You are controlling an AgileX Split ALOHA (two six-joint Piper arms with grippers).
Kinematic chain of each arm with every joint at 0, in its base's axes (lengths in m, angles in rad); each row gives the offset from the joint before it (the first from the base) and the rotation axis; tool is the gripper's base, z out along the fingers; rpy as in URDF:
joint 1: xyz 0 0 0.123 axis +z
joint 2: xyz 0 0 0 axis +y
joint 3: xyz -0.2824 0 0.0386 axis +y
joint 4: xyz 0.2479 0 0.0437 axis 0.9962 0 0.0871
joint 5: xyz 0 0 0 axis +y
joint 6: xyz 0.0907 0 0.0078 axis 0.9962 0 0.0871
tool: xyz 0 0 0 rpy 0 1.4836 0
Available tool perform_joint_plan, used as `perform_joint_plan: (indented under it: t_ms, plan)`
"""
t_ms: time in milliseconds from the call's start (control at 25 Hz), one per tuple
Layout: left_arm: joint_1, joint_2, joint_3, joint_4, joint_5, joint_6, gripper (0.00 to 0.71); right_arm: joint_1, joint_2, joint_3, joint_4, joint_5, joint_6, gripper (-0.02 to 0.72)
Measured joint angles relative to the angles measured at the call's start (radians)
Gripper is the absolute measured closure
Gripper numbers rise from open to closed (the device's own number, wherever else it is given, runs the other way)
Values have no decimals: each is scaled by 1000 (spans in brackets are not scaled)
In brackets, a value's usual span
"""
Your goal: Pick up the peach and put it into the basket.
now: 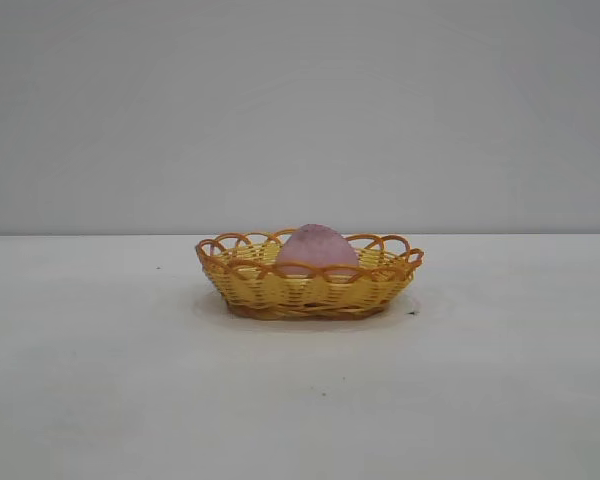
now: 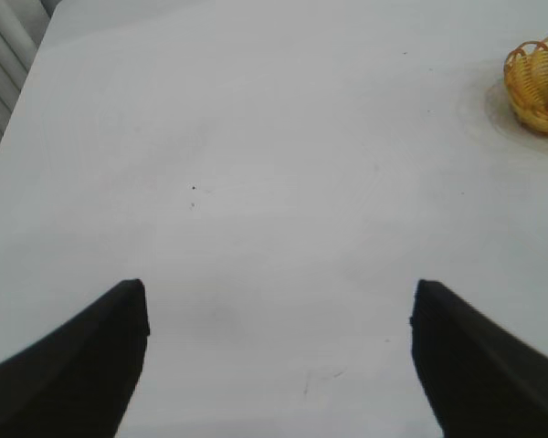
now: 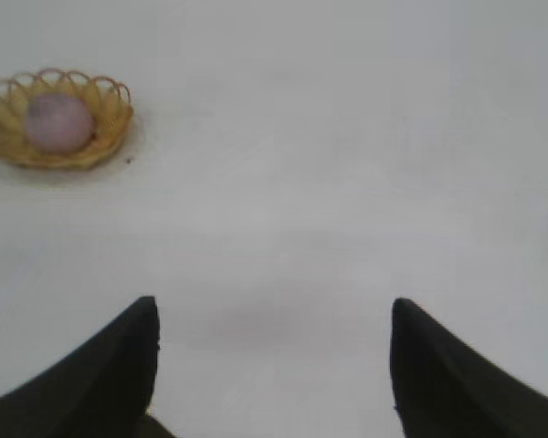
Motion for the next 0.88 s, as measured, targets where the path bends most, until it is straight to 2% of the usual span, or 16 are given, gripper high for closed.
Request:
perform_joint_plan:
  t_ms: [200, 520, 720, 880]
  plan:
    - [0, -2, 0, 0, 0, 0, 154, 0, -2, 13, 0, -31, 0, 246]
    - [0, -2, 0, 0, 0, 0, 154, 0, -2, 19, 0, -34, 1, 246]
    - [0, -2, 0, 0, 0, 0, 154, 0, -2, 19, -66, -34, -5, 246]
    - [0, -2, 0, 0, 0, 0, 154, 0, -2, 19, -70, -34, -5, 246]
